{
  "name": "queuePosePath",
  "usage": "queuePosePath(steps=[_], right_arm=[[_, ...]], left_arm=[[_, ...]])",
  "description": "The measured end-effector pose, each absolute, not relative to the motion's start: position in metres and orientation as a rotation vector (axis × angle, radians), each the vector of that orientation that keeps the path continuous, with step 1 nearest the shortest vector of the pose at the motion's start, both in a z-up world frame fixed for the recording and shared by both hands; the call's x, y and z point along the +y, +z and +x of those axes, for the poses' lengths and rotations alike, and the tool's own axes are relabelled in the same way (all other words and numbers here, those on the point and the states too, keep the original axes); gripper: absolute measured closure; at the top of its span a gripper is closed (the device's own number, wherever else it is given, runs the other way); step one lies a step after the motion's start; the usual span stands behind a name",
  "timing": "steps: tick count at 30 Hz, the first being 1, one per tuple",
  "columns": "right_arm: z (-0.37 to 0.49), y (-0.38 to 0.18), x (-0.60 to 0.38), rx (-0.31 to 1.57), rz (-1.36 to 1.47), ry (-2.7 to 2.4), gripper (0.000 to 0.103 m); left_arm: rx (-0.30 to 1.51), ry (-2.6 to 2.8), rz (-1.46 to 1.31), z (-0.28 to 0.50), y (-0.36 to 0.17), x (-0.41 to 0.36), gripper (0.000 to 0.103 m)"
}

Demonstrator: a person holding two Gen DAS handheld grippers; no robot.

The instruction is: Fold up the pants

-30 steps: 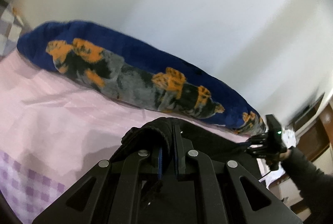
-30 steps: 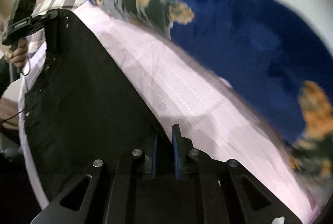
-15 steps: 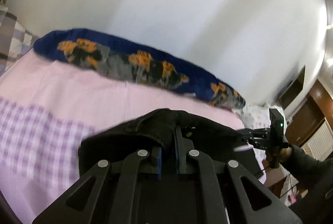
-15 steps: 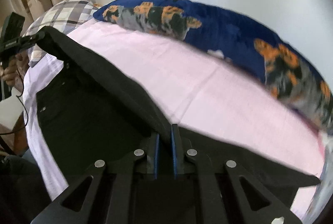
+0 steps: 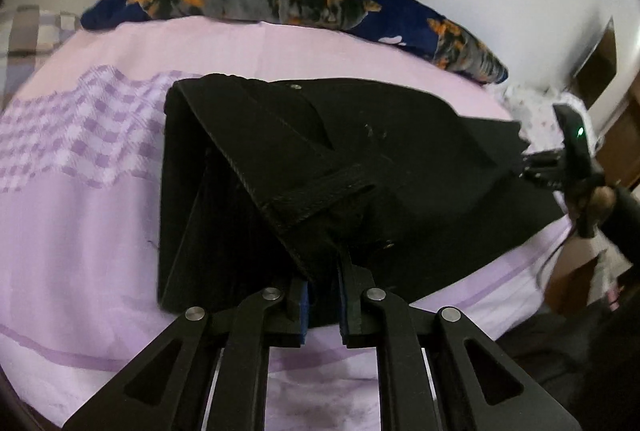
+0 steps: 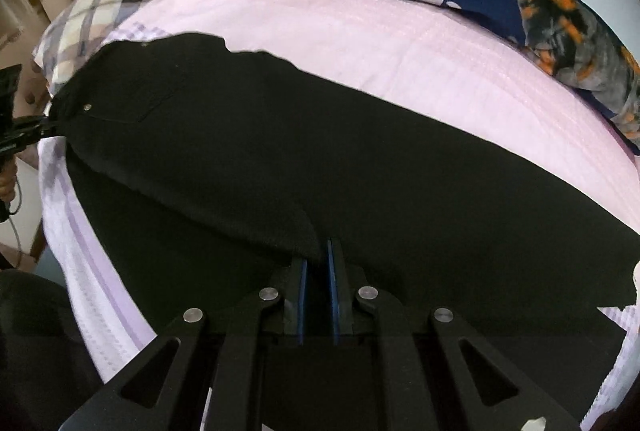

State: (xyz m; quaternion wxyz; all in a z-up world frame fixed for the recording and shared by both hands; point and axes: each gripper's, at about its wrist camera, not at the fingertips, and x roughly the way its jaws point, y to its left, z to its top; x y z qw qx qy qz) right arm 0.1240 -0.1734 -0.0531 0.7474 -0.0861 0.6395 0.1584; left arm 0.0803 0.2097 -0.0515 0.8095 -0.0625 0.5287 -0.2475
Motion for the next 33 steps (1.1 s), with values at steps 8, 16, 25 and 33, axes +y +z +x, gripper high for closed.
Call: queuePosePath(steps=[8, 16, 25, 33], right_arm=[[0.117, -0.047, -0.173, 1.362, -0.155, 0.267, 0.074], [0.088, -0.025, -0.185, 1.306, -0.011, 0.208, 0.059], [0.066, -0.025, -0.195, 1.299, 0.176, 0.167, 0.059], [0.056, -0.030, -0.213, 1.282, 0.389, 0.144, 0.057]], left_arm=[[1.194, -0.450, -0.065, 0.070, -0.039, 0.212, 0.069], [1.257, -0.292, -0.403, 0.055, -0.029, 0.252, 0.046], [1.240, -0.297, -0.914, 0.046, -0.052, 0.248, 0.046], [1.220, -0.155, -1.049, 0.059, -0.081, 0.246, 0.046]])
